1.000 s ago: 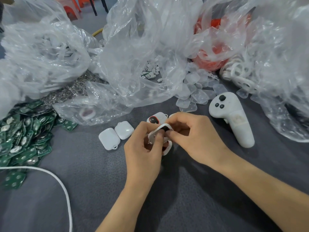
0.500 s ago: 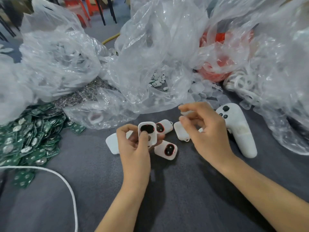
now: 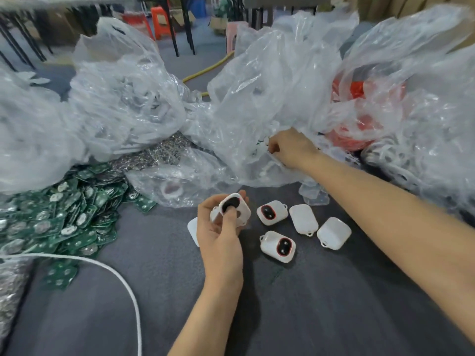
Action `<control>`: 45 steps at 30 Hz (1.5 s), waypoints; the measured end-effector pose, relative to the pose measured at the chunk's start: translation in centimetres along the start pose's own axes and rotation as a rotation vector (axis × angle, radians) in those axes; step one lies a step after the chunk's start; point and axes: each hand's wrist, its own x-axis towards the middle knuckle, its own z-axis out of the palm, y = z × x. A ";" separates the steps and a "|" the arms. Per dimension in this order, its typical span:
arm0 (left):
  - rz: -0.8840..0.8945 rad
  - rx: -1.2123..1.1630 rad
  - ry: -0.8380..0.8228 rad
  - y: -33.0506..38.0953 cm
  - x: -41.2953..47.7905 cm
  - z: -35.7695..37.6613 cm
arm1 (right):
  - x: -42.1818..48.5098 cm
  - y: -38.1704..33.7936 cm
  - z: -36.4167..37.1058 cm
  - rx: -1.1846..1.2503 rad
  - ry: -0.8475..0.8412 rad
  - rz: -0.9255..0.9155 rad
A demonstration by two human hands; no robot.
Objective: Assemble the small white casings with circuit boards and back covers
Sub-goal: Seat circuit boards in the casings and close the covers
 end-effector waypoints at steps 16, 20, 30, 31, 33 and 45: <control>-0.091 -0.051 -0.057 -0.3 0.4 -0.2 | -16.0 -2.5 -1.5 1.186 0.443 0.051; -0.036 0.066 -0.147 -0.1 0.0 -0.2 | -18.2 -3.6 -0.4 1.262 0.300 0.105; -0.145 0.170 -0.159 -0.2 -0.8 0.0 | -18.7 -3.1 -0.2 1.446 0.245 0.232; -0.167 0.150 -0.178 -0.1 -0.8 0.1 | -18.7 -3.1 -0.2 1.452 0.242 0.215; -0.209 0.103 -0.209 0.2 -0.8 0.2 | -18.9 -3.4 -0.3 1.479 0.238 0.165; -0.166 0.187 -0.330 0.5 -1.1 0.2 | -19.0 -3.5 0.2 1.169 0.283 0.150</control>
